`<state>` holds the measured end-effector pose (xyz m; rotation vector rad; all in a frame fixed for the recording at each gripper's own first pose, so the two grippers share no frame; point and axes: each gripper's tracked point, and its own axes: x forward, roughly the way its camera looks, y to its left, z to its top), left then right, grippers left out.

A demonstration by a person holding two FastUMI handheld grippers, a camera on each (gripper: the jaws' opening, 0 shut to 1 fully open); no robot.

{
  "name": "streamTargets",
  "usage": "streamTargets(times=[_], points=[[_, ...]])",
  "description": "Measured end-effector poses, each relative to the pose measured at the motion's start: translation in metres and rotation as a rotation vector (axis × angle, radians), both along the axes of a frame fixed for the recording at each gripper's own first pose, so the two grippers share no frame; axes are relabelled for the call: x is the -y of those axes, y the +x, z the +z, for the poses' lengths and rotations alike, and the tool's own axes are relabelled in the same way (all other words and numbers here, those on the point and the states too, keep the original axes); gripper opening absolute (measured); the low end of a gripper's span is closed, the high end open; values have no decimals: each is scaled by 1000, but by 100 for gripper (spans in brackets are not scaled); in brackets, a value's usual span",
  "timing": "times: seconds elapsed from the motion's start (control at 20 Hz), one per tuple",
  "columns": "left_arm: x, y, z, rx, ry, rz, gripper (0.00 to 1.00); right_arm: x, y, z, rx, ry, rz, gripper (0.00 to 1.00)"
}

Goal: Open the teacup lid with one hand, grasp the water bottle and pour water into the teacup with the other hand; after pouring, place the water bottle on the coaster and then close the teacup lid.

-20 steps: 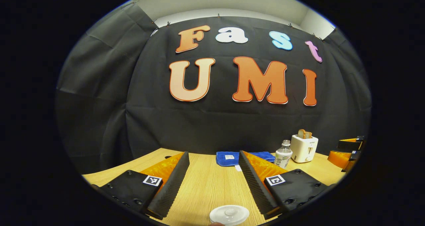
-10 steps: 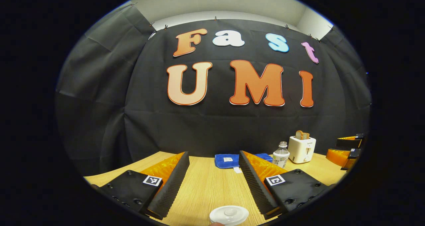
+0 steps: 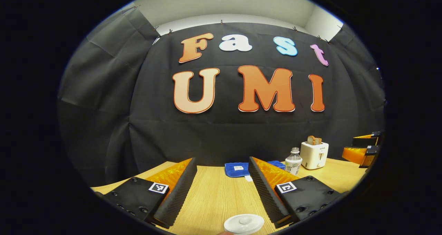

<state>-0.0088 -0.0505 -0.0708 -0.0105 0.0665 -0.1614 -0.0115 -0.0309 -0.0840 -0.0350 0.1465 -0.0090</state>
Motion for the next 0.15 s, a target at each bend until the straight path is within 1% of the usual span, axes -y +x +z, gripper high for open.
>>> streamTargets(times=[0.05,0.1,0.15], points=[[-1,0,0,2,0,-3,95,-1,0,0,-1,-1,-5,96],[-3,0,-1,3,-1,-6,98,-1,-1,0,-1,-4,-8,96],[-5,0,-1,5,1,-6,95,-2,-2,-1,-4,-6,-13,96]])
